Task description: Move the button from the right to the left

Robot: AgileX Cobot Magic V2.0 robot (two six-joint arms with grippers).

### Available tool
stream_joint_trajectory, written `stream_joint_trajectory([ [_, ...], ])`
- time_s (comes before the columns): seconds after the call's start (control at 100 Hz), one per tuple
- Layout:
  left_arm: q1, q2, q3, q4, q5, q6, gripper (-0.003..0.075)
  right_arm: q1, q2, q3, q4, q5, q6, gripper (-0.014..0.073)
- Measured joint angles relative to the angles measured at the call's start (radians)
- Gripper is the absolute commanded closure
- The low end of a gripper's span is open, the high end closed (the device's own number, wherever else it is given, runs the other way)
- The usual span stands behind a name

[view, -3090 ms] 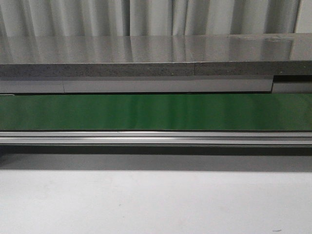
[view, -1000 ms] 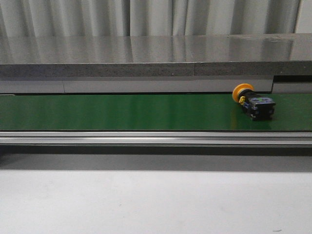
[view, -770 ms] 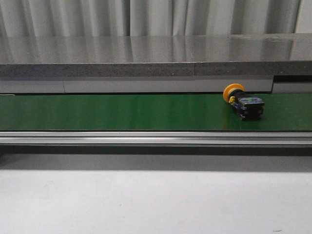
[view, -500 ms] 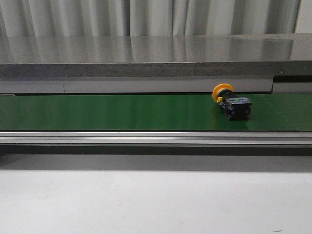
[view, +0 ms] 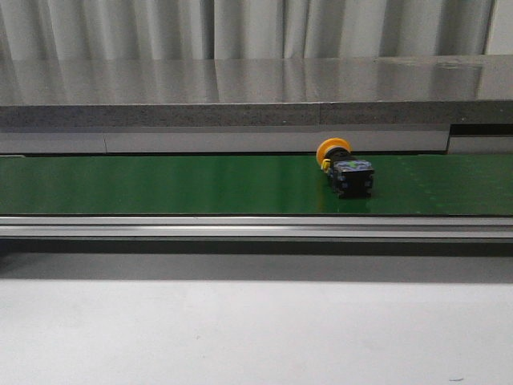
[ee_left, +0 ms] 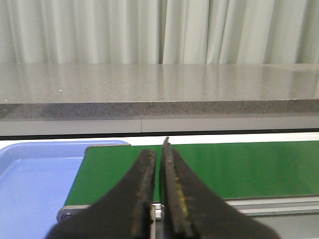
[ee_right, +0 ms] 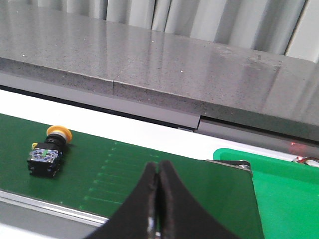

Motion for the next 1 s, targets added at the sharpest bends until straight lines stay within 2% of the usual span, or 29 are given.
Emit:
stream_joint_trajectory([
  [0.31,0.0,0.0,0.0,-0.011,-0.028,0.0,0.0715,0.0,0.0,0.0,0.0,0.0,0.0,0.0662],
  [0.43,0.0,0.0,-0.031,-0.043,0.036,0.0,0.0715,0.0,0.0,0.0,0.0,0.0,0.0,0.0662],
  [0.55,0.0,0.045,-0.127,-0.053,0.087,0.0,0.0715,0.0,0.0,0.0,0.0,0.001,-0.001,0.0662],
  [0.68,0.0,0.167,-0.269,-0.053,0.199,0.0,0.0715,0.0,0.0,0.0,0.0,0.001,-0.001,0.0662],
  [1.0,0.0,0.612,-0.632,-0.061,0.545,0.0,0.0715,0.0,0.0,0.0,0.0,0.002,-0.001,0.0662],
])
